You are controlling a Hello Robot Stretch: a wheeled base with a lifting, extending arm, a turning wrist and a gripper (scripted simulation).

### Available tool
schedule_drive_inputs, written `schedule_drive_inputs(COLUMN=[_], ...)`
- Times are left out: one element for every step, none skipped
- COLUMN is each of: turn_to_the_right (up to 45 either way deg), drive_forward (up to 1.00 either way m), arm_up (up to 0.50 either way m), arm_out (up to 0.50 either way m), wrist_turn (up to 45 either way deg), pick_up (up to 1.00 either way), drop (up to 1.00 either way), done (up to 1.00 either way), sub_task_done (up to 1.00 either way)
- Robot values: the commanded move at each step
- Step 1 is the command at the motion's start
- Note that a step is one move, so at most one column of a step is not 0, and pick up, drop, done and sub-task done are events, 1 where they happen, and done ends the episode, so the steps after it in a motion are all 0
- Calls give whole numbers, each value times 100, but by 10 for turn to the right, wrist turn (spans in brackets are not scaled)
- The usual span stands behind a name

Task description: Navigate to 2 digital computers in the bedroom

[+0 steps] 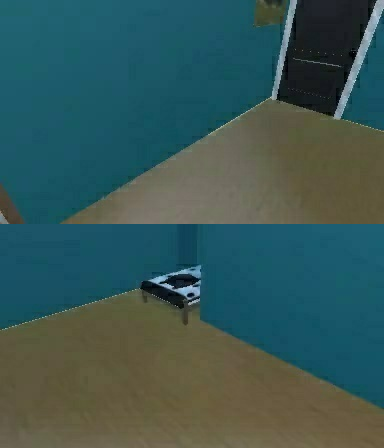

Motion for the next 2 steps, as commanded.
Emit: schedule_drive_inputs(turn_to_the_right=[-450, -450], drive_forward=[0, 0], arm_up=[0, 0], arm_out=[0, 0], wrist_turn=[0, 0], pick_up=[0, 0], drop=[0, 0], done=[0, 0], sub_task_done=[0, 0])
